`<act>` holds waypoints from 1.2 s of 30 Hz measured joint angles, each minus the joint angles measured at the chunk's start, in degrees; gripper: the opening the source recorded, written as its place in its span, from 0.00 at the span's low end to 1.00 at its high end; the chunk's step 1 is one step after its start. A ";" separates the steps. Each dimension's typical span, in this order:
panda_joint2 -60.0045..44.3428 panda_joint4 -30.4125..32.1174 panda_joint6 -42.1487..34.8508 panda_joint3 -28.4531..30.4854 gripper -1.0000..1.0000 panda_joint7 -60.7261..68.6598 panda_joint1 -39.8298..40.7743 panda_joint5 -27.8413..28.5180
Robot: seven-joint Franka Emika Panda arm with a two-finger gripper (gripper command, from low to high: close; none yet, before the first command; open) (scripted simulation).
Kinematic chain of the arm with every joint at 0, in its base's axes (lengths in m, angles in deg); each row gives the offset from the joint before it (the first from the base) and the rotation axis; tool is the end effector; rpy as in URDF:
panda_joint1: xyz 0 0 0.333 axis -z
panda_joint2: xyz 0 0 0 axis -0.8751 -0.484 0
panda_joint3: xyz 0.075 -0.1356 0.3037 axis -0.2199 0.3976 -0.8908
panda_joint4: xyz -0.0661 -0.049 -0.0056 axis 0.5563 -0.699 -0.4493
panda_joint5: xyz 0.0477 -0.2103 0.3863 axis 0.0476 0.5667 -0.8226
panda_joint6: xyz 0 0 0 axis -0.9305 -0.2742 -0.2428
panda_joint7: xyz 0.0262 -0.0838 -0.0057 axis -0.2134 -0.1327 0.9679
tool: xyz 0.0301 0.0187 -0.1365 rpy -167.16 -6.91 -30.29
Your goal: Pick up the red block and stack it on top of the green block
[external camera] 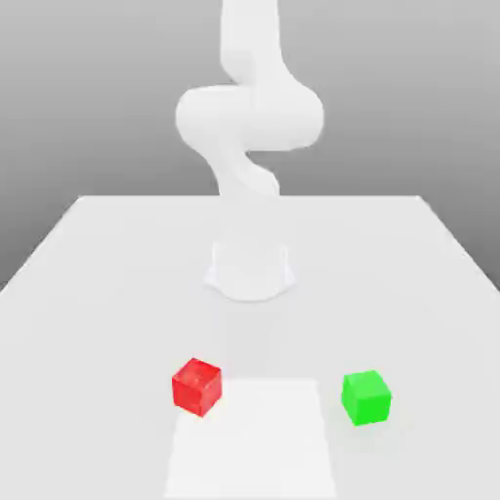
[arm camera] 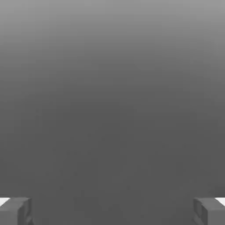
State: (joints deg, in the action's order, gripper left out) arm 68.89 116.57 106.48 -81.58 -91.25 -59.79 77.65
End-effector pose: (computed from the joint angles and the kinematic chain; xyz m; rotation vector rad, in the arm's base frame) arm 0.4318 -0.0086 0.6512 -2.4664 1.1168 -0.9404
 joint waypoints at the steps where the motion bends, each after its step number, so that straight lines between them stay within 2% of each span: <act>1: -1.96 1.63 1.40 -0.06 0.50 -0.89 0.62 0.08; 17: -35.60 27.70 24.87 1.00 0.50 -14.82 9.30 0.29; 24: -51.46 27.74 37.91 0.75 0.50 -15.04 10.06 -0.92; 25: -53.05 27.53 39.27 0.60 0.00 -14.96 10.20 -1.00; 31: -53.84 27.42 40.00 0.48 0.00 -15.11 10.32 -0.83; 36: -46.26 28.50 33.49 0.47 0.00 -15.50 10.48 -0.32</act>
State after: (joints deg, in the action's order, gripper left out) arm 22.63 145.07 139.97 -81.11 -106.75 -49.31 77.33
